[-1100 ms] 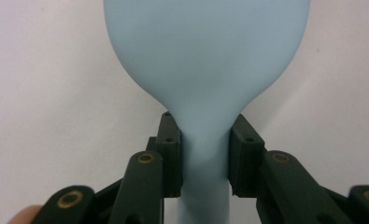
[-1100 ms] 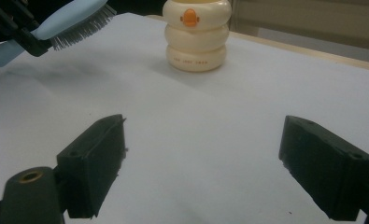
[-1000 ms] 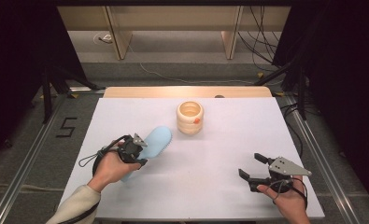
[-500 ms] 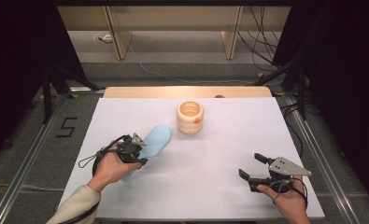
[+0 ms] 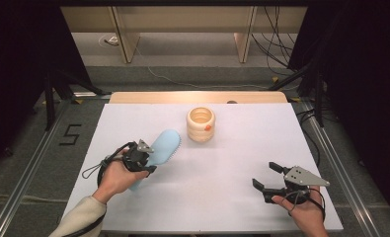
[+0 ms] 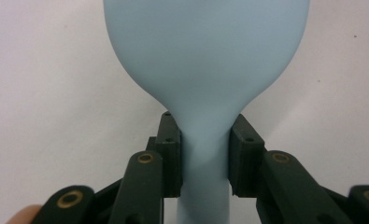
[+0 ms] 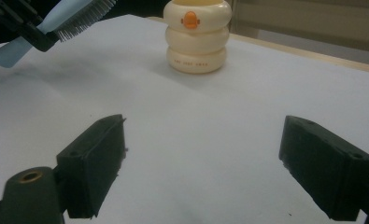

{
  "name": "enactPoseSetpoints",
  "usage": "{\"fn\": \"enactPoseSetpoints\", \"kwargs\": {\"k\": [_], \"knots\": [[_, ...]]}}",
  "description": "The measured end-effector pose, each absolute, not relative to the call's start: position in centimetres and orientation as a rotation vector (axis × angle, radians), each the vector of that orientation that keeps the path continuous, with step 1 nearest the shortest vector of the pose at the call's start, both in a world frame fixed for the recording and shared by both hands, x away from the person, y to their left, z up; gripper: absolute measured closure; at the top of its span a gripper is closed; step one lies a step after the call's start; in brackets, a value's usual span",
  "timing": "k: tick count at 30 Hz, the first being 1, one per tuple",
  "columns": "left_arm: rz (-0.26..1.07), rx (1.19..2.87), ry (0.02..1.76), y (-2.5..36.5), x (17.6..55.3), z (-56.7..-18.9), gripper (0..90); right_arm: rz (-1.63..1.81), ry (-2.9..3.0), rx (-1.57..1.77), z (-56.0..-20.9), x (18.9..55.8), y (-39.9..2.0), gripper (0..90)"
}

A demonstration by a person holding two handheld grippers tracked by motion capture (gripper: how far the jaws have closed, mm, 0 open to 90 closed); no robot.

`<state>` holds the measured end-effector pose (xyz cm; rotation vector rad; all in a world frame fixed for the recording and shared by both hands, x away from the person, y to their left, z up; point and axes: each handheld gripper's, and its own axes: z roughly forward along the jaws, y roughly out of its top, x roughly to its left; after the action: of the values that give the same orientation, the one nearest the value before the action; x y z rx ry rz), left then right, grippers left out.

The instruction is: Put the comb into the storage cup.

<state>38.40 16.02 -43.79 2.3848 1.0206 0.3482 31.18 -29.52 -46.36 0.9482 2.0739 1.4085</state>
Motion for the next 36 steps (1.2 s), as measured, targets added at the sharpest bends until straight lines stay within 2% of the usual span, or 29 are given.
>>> {"fn": "enactPoseSetpoints", "kwargs": {"k": [36], "knots": [[0.409,2.252,1.053,16.26,38.38,-43.04,69.5,1.413,2.065,0.950,-46.35,31.18,-29.54,15.4]]}}
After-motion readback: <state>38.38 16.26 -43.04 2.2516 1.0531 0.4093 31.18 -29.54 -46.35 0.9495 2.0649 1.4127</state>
